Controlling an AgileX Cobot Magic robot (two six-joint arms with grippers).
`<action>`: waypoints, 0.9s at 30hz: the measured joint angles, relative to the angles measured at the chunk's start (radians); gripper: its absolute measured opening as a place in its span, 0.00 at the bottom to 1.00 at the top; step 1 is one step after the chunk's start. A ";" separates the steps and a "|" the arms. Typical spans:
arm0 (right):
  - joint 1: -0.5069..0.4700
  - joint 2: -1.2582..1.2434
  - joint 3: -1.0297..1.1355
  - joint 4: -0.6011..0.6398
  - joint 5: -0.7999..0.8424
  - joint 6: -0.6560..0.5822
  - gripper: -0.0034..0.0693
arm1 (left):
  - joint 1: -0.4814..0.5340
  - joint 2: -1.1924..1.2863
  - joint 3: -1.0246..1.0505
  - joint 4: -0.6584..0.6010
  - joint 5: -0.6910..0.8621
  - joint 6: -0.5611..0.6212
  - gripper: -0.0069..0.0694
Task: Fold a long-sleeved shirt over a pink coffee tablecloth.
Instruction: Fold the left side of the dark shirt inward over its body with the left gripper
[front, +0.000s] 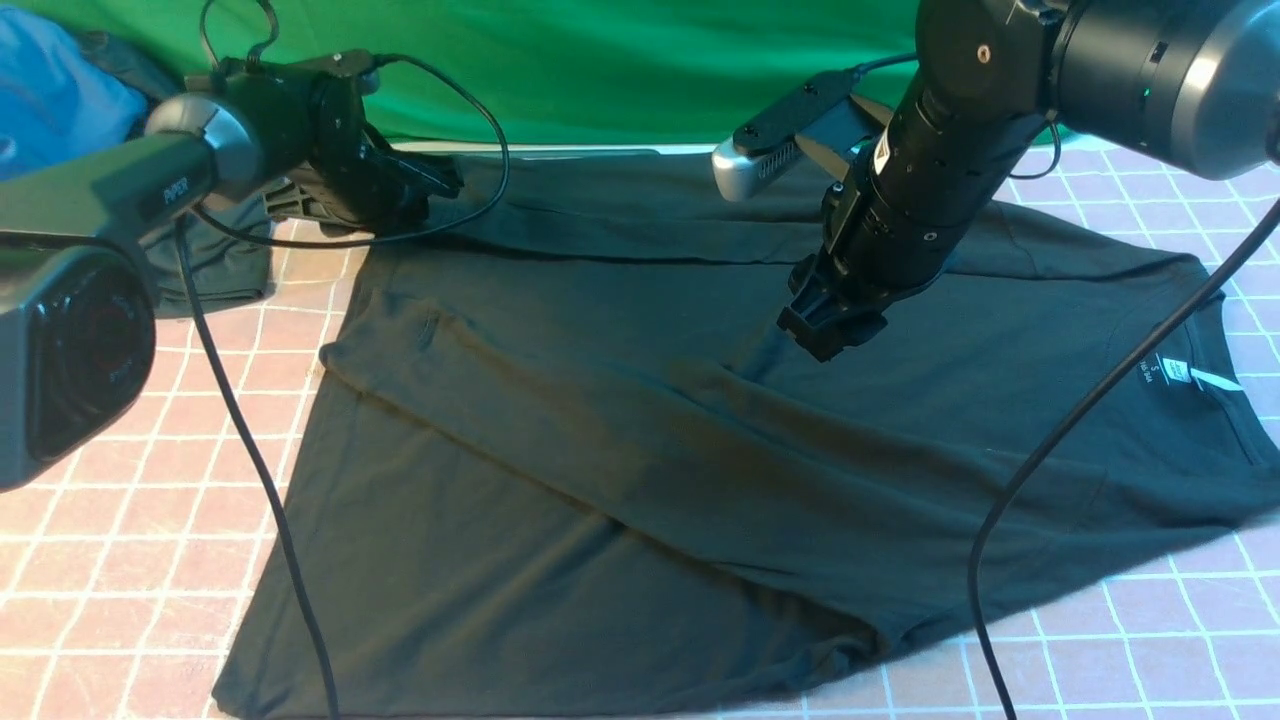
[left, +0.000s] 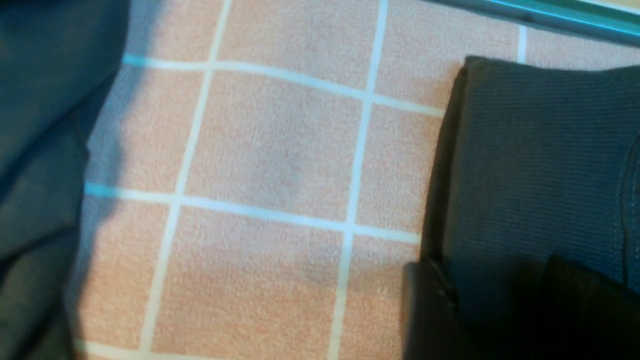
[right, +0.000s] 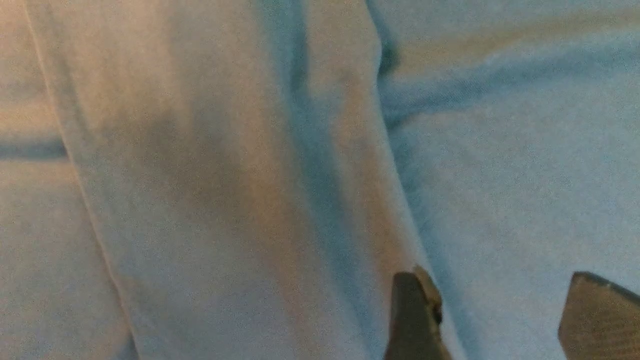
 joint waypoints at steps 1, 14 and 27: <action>0.000 0.000 0.000 0.000 0.000 0.000 0.63 | 0.000 0.000 0.000 -0.001 0.000 0.020 0.43; 0.000 0.000 0.000 0.000 -0.019 0.001 0.63 | -0.001 -0.032 0.000 0.014 -0.004 0.078 0.15; 0.000 0.000 0.000 0.000 -0.030 0.001 0.63 | -0.002 -0.070 0.000 -0.022 0.096 0.078 0.15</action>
